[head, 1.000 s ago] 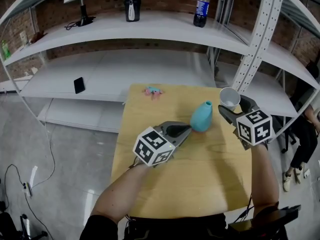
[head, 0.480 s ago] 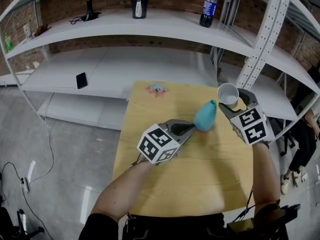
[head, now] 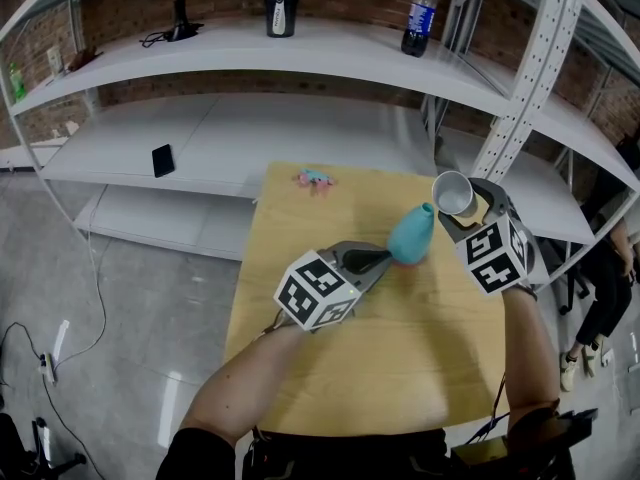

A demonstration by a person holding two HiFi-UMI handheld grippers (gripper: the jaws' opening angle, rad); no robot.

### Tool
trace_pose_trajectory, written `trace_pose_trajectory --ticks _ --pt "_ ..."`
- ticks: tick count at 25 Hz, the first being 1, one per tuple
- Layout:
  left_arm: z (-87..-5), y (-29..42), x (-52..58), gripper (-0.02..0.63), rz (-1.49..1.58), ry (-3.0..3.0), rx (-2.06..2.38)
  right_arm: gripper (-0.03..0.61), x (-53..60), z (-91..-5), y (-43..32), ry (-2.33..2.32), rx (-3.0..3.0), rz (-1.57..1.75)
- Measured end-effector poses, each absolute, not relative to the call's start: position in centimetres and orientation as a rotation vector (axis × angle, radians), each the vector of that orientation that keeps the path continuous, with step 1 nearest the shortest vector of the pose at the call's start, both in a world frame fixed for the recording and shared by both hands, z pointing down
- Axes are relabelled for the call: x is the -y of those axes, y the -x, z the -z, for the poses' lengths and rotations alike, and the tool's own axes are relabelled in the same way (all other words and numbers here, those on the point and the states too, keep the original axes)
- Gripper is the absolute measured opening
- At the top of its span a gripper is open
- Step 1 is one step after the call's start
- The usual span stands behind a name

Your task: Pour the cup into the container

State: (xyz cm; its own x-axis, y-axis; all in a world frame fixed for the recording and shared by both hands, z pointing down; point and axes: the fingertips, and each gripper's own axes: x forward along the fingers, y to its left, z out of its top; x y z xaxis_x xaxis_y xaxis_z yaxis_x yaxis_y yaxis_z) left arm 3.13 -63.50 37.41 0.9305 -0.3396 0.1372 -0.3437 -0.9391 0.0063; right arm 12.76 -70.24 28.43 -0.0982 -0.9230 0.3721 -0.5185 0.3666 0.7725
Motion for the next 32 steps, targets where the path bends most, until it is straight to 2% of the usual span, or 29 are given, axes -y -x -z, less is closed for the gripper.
trace_pose_trajectory --ticks 32 --pt "-37.44 -3.13 63.38 0.002 -0.209 -3.059 0.525 0.307 70.64 -28.15 -12.29 -1.203 1.577 0.722"
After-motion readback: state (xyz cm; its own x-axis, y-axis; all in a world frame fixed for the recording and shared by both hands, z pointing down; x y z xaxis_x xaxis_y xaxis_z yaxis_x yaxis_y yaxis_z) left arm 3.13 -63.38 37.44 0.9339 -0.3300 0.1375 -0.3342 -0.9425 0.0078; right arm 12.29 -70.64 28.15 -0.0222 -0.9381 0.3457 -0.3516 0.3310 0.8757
